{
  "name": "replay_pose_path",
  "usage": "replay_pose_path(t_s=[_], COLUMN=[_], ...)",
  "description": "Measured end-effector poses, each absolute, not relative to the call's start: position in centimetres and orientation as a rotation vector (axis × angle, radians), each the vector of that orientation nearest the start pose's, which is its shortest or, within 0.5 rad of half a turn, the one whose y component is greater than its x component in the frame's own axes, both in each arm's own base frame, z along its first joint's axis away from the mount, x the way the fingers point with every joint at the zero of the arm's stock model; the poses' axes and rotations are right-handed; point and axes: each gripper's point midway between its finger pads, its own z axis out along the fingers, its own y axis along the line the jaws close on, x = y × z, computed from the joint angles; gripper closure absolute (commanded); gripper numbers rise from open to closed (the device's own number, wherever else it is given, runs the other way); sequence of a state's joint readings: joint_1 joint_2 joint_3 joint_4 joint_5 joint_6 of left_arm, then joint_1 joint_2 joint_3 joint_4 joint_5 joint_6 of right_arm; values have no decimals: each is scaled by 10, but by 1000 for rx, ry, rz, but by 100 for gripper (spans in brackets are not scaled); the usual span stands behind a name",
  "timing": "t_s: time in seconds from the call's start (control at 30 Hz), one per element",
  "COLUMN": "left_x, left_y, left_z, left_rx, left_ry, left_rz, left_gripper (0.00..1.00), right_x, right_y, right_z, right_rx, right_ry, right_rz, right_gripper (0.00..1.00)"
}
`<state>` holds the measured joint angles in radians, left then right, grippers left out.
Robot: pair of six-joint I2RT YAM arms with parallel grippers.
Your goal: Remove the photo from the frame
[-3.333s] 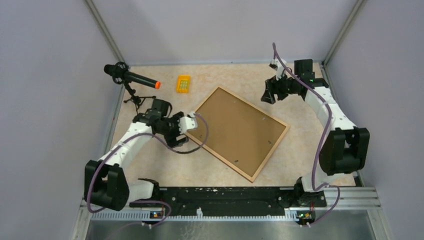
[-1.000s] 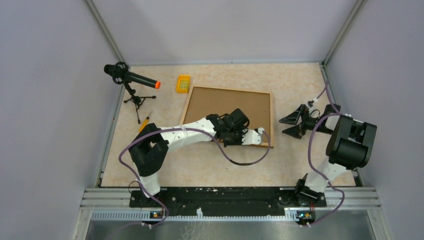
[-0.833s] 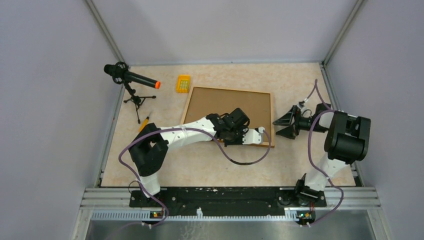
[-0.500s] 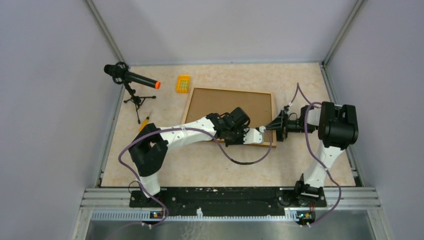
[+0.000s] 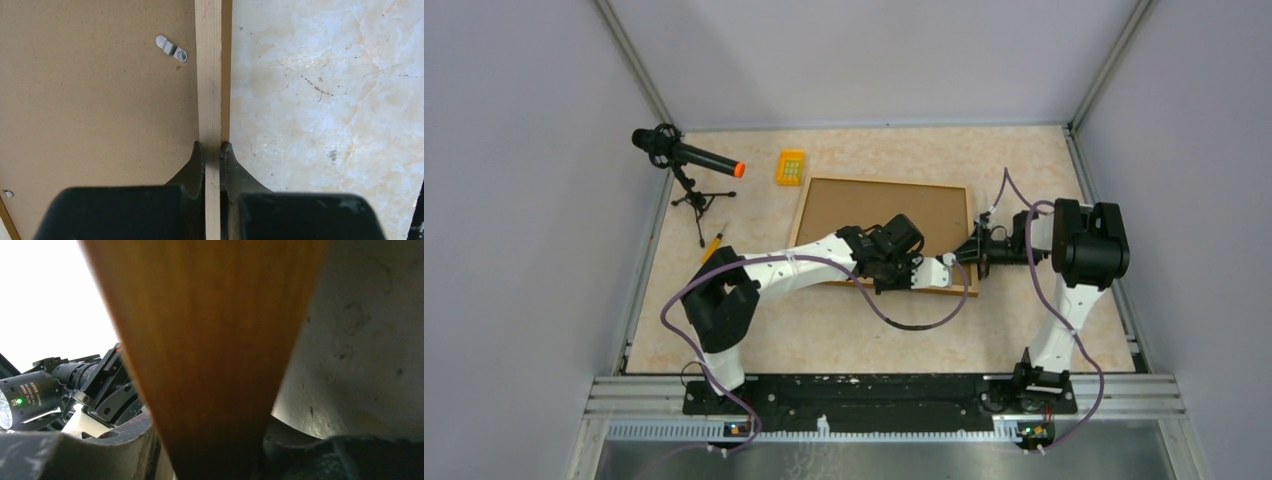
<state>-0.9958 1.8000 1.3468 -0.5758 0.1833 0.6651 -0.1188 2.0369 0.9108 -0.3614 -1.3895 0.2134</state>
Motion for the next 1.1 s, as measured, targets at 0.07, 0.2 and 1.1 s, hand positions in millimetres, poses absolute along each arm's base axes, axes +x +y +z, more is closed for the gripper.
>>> replay_pose_path(t_s=[0.07, 0.2, 1.1], left_x=[227, 227, 286], left_y=[-363, -363, -345], left_z=[85, 85, 241], left_rx=[1978, 1979, 1570], left_ry=[1711, 1709, 1593], left_rz=[-356, -354, -316], left_gripper=[100, 98, 1], right_x=[284, 284, 355], right_y=[142, 141, 22], right_z=[53, 52, 208], right_rx=[322, 305, 118], right_ry=[2392, 2391, 2491], right_rz=[2012, 2004, 1155], right_gripper=[71, 92, 100])
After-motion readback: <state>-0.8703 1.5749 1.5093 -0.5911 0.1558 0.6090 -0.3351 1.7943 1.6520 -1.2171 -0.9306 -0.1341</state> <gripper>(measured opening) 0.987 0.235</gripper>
